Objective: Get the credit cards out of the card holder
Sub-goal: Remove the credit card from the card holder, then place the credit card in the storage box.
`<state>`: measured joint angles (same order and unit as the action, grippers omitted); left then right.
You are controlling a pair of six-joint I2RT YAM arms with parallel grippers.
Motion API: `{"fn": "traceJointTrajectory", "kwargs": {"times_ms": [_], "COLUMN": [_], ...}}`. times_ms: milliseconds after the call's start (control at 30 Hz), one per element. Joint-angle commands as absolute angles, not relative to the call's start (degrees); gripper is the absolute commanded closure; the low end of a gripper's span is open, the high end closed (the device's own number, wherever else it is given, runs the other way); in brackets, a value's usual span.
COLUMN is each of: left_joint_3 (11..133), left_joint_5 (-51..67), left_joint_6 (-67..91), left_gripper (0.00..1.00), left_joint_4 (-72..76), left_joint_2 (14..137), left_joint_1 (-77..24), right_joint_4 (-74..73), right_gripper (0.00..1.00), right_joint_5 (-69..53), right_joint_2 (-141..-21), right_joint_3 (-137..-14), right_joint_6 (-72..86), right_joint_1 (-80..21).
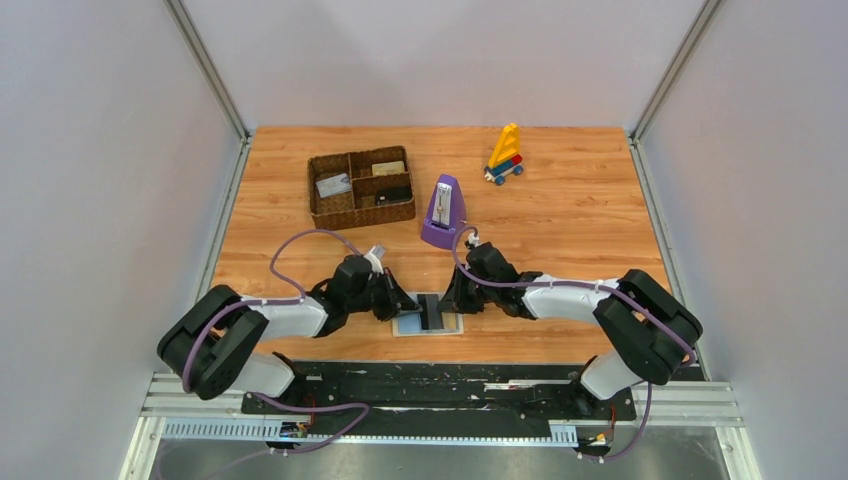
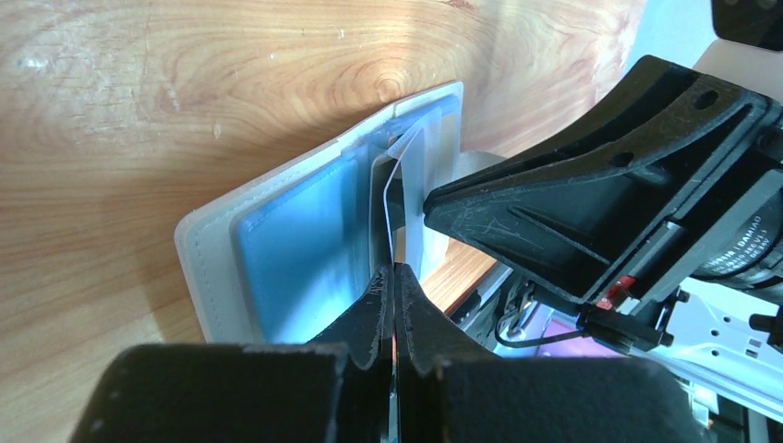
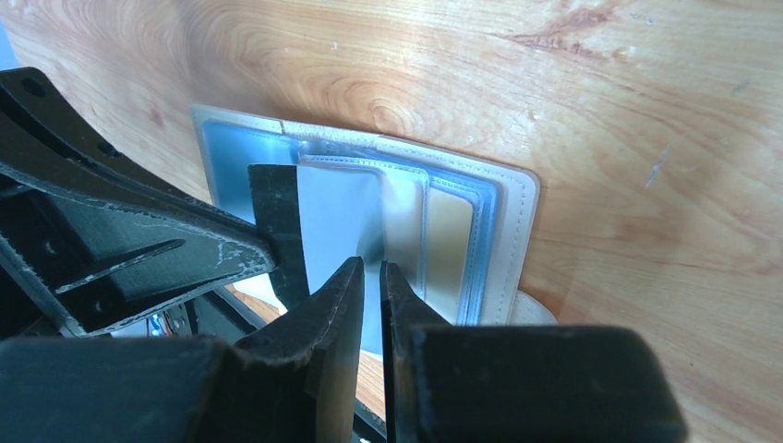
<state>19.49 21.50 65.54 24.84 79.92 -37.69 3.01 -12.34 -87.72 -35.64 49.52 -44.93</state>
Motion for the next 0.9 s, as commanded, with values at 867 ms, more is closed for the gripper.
{"fn": "traceJointTrajectory", "kwargs": {"times_ms": [867], "left_joint_3": [33.7], "left_joint_5": [21.0], "left_joint_6": [45.4], "left_gripper": [1.0], "left_joint_4": [-8.3], "left_joint_2": [59.9], "left_joint_1": [-33.7], "right_joint_4": [-3.7], "right_gripper": [0.65], "right_joint_5": [-17.4], "right_joint_2": [-75.3], "right_joint_3": [-43.8], "right_joint_6": [25.1], "right_joint_1": [-44.0]}}
